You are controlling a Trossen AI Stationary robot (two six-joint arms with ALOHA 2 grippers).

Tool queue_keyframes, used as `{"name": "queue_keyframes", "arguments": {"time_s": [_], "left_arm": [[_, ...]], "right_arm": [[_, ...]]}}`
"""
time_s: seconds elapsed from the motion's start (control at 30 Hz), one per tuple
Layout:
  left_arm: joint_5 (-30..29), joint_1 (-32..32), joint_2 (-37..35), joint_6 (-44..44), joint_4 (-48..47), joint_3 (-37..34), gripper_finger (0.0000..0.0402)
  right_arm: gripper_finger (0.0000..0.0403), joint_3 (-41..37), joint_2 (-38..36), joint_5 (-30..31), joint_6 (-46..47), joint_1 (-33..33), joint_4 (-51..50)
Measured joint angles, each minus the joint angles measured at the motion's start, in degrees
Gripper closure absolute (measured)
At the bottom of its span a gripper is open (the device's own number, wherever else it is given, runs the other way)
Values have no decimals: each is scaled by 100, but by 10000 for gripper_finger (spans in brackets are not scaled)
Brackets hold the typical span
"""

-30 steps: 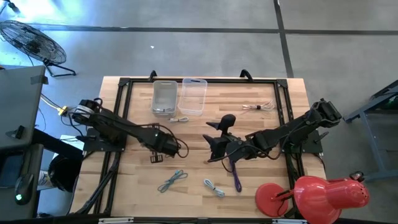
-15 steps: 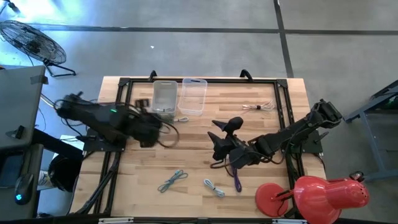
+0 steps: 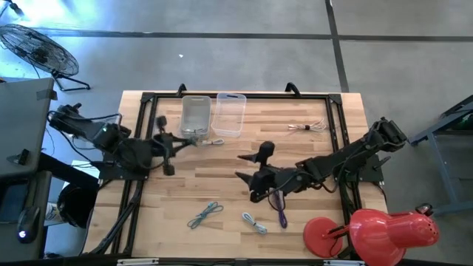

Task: Pick & Place USB Port
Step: Put the striped green charger cable into the transparent bin

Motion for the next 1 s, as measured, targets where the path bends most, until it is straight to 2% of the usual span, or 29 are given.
{"name": "queue_keyframes", "arguments": {"time_s": [0.17,0.3,0.47,0.77,0.9,1.0], "left_arm": [[1163,0,-567,1633,3470,-1485,382],[1932,22,-677,2234,5251,-2244,383],[2741,409,-553,2147,5976,-2609,383],[4294,1139,369,2075,7182,-2723,383],[4639,1364,601,1956,7463,-2724,383],[4679,1462,749,1917,7559,-2721,383]], "right_arm": [[144,0,0,-410,-3,-98,269],[144,0,0,-685,180,-200,390],[144,0,19,-911,218,-302,546],[144,2,297,-1352,191,-486,890],[144,0,354,-1368,192,-529,906],[144,2,354,-1435,196,-530,934]]}}
